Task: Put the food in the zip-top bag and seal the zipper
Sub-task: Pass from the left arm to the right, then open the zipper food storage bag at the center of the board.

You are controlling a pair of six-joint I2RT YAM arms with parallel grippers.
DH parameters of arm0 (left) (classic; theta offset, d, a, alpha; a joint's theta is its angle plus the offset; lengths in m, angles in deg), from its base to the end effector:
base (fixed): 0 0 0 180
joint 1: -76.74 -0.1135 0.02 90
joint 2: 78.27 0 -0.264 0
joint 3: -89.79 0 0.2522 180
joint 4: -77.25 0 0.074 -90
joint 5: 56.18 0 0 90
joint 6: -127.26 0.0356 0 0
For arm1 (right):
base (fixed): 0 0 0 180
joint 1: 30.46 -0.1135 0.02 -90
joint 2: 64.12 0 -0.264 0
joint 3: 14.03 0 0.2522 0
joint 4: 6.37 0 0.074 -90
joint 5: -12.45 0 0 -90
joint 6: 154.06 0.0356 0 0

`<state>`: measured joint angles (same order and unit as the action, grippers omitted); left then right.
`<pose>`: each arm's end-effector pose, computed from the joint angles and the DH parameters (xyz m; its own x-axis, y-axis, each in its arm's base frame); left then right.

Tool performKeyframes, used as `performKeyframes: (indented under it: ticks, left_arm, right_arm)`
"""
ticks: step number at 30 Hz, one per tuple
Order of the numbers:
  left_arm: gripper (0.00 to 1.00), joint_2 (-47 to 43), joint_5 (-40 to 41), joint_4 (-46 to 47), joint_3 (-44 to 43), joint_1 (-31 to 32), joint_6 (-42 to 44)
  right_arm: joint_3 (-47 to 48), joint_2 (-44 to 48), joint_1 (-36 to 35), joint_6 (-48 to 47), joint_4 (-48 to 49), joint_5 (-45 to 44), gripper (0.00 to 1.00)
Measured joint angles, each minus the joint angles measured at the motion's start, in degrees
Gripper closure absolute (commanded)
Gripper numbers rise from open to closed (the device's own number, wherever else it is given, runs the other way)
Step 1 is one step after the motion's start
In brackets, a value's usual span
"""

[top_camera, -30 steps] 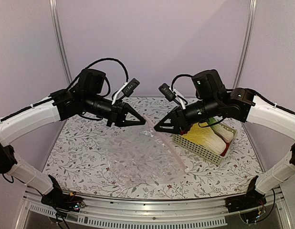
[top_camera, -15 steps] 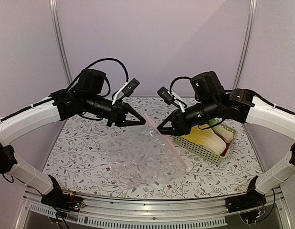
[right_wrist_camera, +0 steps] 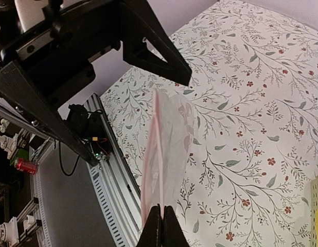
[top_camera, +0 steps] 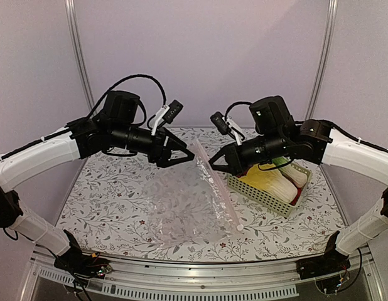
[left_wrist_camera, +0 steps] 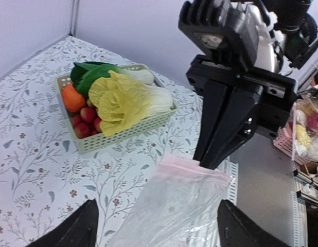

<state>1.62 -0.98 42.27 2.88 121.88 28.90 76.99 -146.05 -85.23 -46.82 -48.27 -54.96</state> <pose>0.2079 -0.2377 0.3558 -0.4635 0.2965 -0.8350 0.8796 0.2679 -0.3932 0.1745 0.2707 0.3568 -0.5772 -0.3430 -0.7410 -0.8055 0.3880 0.4479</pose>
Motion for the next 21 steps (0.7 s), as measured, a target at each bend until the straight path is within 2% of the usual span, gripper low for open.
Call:
performKeyframes:
  ticks: [6, 8, 11, 17, 21]
  left_arm:
    - [0.12, -0.1, 17.7, 0.9, -0.4, 0.1, -1.9]
    - [0.12, -0.2, 21.3, 1.8, -0.4, 0.1, -4.0]
    - [0.13, -0.1, 23.9, 3.5, -0.3, 0.2, -8.7]
    - [0.13, 0.4, 24.7, 11.0, 2.8, 1.7, -19.9]
    - [0.23, 2.7, 24.5, 15.9, 4.8, 4.0, -26.0]
  right_arm:
    - [2.4, -2.1, 0.0, 6.6, -2.7, -15.3, 1.0]
    - [3.0, -3.2, 0.0, 8.7, -3.5, -19.6, 1.0]
    - [3.1, -4.2, 0.0, 11.4, -4.9, -26.2, 1.0]
    - [5.4, -5.4, 0.0, 14.9, -5.6, -32.5, 1.0]
    - [6.1, -6.0, 0.0, 16.2, -5.6, -33.9, 1.0]
